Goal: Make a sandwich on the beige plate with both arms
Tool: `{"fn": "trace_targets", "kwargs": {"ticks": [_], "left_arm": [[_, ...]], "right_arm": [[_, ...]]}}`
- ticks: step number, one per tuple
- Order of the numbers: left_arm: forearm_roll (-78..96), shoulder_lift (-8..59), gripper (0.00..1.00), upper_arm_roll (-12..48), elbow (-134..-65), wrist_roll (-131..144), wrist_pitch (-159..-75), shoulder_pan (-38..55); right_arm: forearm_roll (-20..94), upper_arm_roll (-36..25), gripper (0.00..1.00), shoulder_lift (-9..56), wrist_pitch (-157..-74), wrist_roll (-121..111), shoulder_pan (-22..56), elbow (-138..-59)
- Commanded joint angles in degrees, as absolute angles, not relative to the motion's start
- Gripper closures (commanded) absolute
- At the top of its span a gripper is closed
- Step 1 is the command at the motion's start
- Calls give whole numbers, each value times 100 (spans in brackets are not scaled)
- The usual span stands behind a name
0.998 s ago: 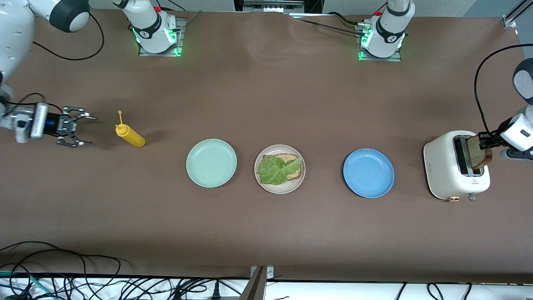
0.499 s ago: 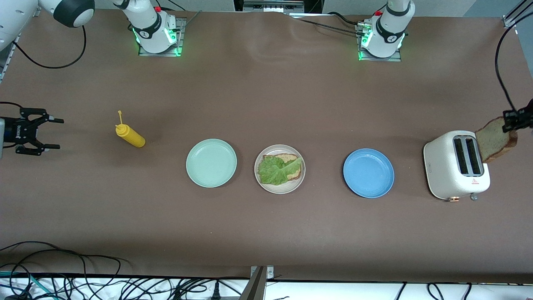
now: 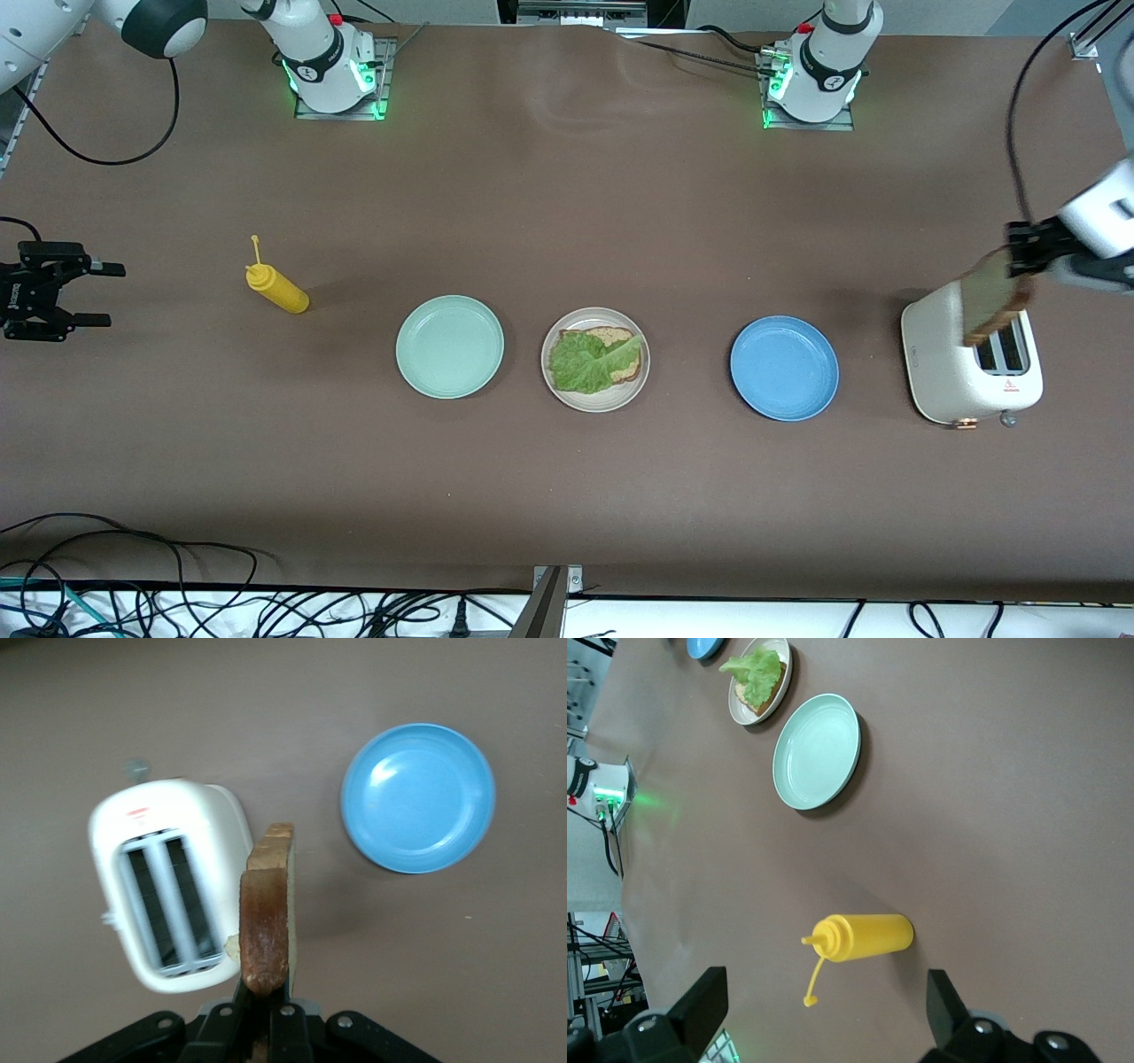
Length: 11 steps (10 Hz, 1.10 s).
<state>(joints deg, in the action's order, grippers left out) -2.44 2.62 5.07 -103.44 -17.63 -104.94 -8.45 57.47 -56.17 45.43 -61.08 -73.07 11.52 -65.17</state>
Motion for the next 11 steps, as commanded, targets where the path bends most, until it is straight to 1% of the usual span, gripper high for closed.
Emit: {"fn": "trace_targets", "kwargs": {"ticks": [1,2,3,4,5,6,8,9,10,11], "left_arm": [[705,658,100,685,-10274,-1190,-10494,-739],[1312,877,100,773,-10283,-1073,-10494,-695],[1771,1123,100,904,-10283,-1055,-10538,-677],[2297,1299,100,1097,-10301,-1046,-10712,-668],[3060,1466,100,1247,-10362,-950,-10870,-624],[3659,1581,100,1248,-10354,-679,-11133,-398],[4295,1861,100,1266,-10301,-449,-11749,147],[4855,2089,100,1266,-10283,-457,-11873,393],[5435,2283,100,1257,-10275,-466,-12057,665],[5658,2477,100,1266,-10205,-492,-12485,912]], "right_arm": [[5337,-5678,1,4378,-6003,-6534,1335,-6328],[5117,-5417,1,4177,-6081,-5913,1319,-6328],[4584,-4866,1,3870,-6265,-5306,1223,-6328],[3744,-4042,0,3458,-6649,-4804,1039,-6346],[2778,-3182,0,3063,-6862,-4164,776,-6372],[1864,-2451,0,2780,-6916,-3505,599,-6372],[385,-1280,0,2357,-7075,-2467,248,-6416],[-153,-796,0,2086,-7171,-1826,98,-6660],[-463,-391,0,1744,-7450,-1132,-77,-7019],[-457,-335,0,1497,-7671,-629,-140,-7414]]}}
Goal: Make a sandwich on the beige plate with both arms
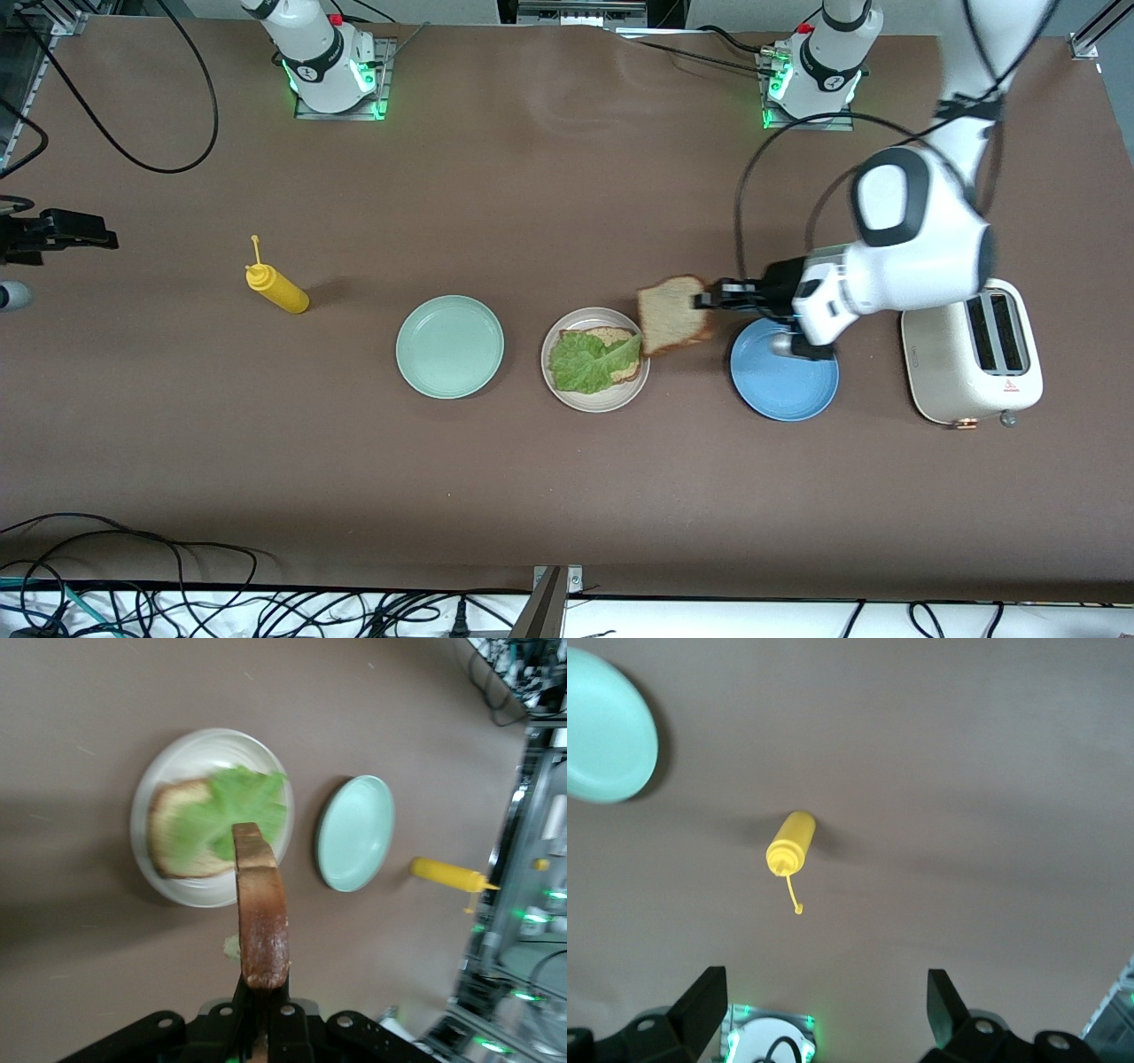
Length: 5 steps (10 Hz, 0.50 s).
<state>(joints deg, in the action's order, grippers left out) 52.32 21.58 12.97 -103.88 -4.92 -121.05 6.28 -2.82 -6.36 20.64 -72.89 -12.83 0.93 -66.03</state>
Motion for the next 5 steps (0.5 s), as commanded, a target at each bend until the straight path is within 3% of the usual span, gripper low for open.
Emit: {"fn": "trace_targets", "kwargs": {"ticks": [1,4,5], "left_arm": [[5695,2800,100,1309,-9934,-483,-12898,1192],[5704,3470,100,1318,-9406,-483,-13209,1520],[5704,3628,100,1318,-9230,-449,-13306,1590]], "right_arm": [[-414,-334,0,1285,-7916,-485,-175,-7731],[-229,-465,0,206,-9382,-308,-342,-9582],[-220,-553,0,202,-9413,-369,-351,-9571]]}}
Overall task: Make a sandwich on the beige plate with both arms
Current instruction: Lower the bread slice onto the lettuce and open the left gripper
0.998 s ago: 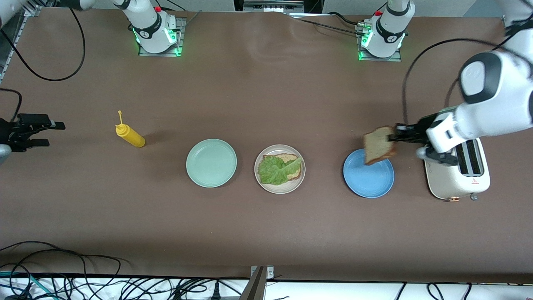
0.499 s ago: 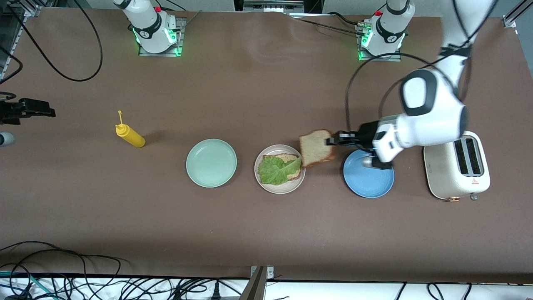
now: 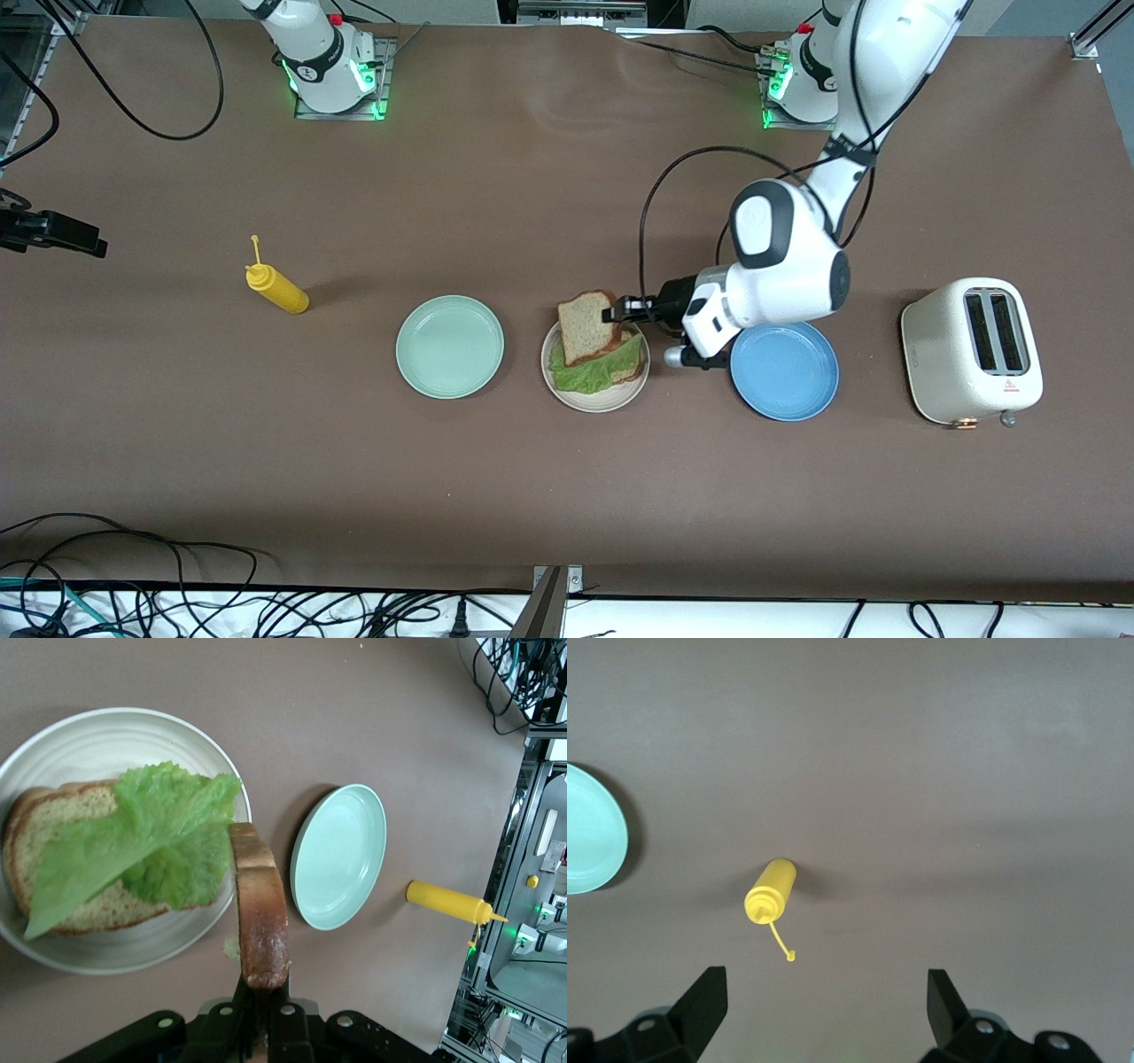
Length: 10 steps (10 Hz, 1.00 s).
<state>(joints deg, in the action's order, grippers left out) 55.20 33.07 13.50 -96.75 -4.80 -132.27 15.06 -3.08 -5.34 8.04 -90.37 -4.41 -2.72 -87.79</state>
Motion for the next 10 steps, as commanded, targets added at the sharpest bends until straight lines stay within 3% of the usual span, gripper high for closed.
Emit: {"fn": "trace_targets", "kwargs": {"ticks": [1,6,8,10], "left_arm": [[5695,3734,100,1318,-9142,-457,-13368,1608],[5660,3972,99,1266,-9123,-527,-13395,1600],[5660,4051,70,1205,-9167,-554,-13395,1521],[5678,4043,47,1012,-9193,-554,-13386,1512]], "right_arm": [[-202,-571,0,211,-9404,-439,-343,-9536],[-237,-563,0,325,-9052,-466,-404,-9185],[-456,-562,0,220,-8695,-448,-229,-9079],[-422,-571,0,237,-8649,-352,-132,-9097]]}}
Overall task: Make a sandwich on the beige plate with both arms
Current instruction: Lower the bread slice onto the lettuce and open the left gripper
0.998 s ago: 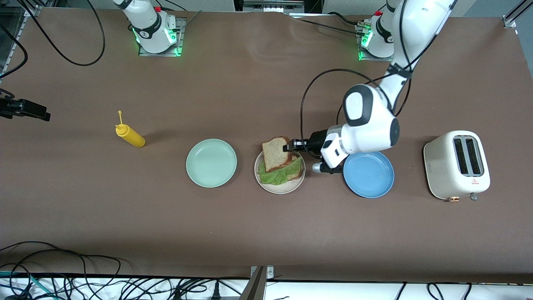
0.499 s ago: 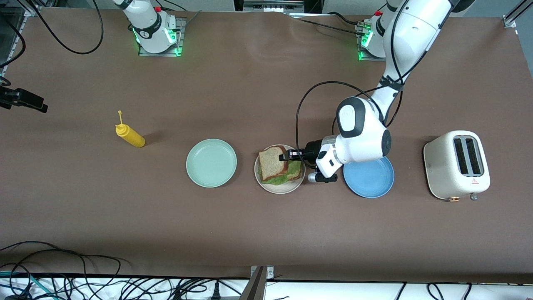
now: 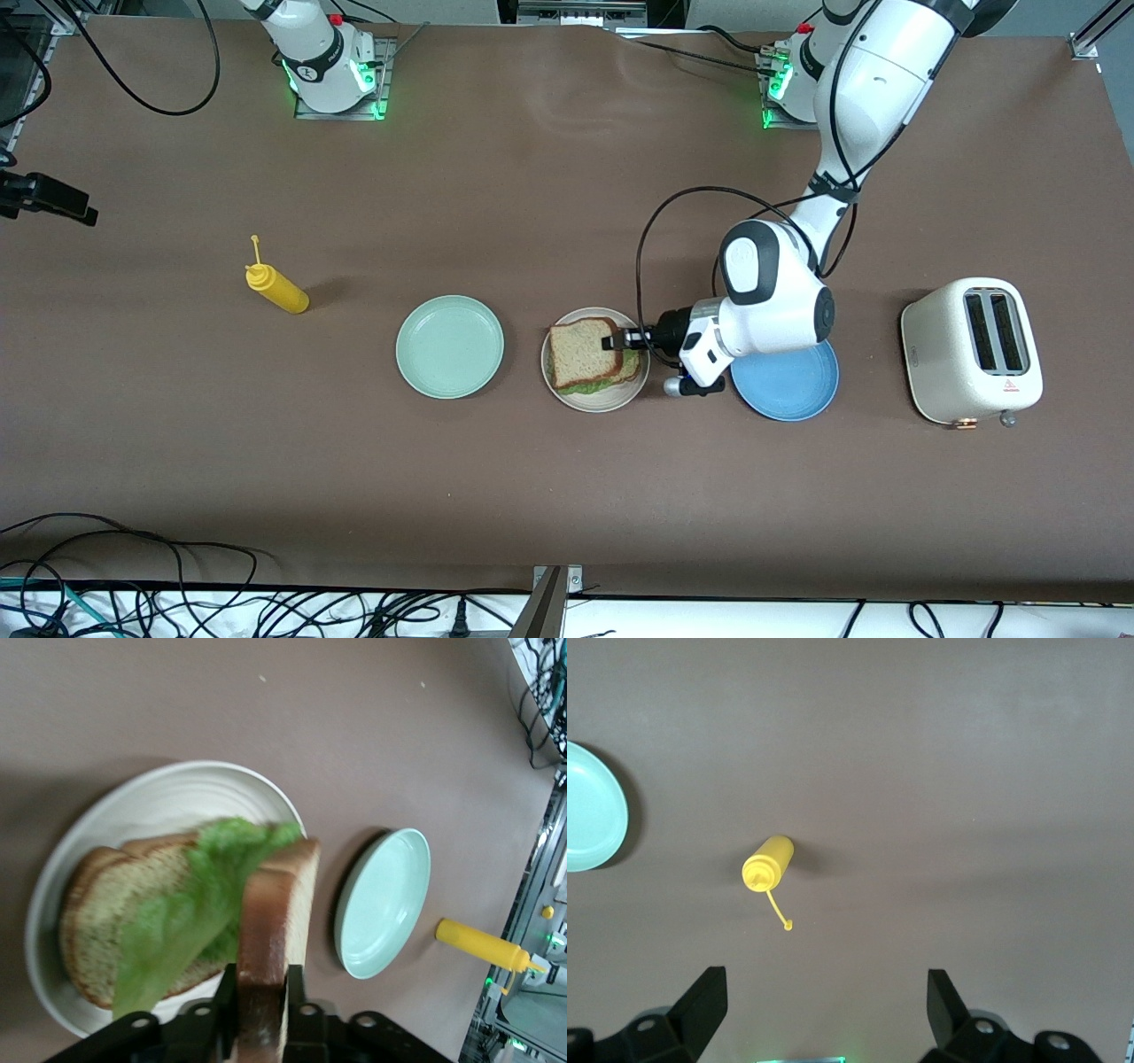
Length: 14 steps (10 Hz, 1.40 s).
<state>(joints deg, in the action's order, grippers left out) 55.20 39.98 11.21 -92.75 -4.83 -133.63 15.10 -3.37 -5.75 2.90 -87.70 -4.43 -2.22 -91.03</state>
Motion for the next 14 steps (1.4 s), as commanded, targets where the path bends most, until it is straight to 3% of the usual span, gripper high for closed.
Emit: {"fn": "trace_targets", "kwargs": {"ticks": [1,4,5,10,14], "left_arm": [[5660,4052,43,959,-9228,-554,-13386,1486],[5651,4043,32,914,-9395,-562,-13360,1398],[5651,4043,0,897,-9422,-562,-13359,1371],[5590,3227,0,949,-9701,-527,-13315,907],[4519,1402,0,932,-10992,-527,-13307,-104]], "right_arm": [[-326,-554,0,272,-8675,-343,-123,-9105],[-35,-536,0,369,-8693,-220,-105,-9097],[-35,-536,0,369,-8684,-220,-105,-9097],[-53,-571,0,369,-8701,-237,-132,-9079],[-62,-571,0,369,-8666,-229,-132,-9070]]}}
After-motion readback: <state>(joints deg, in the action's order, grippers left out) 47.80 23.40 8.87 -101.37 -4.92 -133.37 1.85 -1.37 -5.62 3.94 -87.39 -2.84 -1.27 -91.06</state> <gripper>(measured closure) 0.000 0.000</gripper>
